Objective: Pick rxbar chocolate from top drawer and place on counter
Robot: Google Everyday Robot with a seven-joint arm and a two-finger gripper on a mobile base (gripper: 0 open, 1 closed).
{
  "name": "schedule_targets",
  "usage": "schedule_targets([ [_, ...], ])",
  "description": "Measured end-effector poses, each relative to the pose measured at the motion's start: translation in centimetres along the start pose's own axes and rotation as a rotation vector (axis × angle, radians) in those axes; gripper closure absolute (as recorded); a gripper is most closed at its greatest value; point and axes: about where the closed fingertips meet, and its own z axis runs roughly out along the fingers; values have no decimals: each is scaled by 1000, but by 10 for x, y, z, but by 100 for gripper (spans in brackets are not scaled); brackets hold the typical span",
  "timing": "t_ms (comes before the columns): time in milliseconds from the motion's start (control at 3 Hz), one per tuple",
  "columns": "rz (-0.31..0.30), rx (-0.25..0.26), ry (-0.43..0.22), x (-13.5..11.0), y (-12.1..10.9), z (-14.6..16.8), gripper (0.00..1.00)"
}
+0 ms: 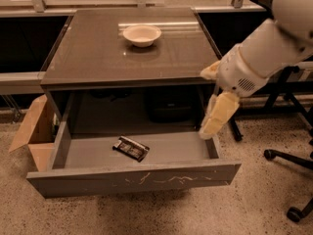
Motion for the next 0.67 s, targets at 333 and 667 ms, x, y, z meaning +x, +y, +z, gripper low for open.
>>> schedule_targets([
  [333, 38, -57, -126, -17, -1, 44, 0],
  [667, 38, -57, -126, -17, -1, 44, 0],
])
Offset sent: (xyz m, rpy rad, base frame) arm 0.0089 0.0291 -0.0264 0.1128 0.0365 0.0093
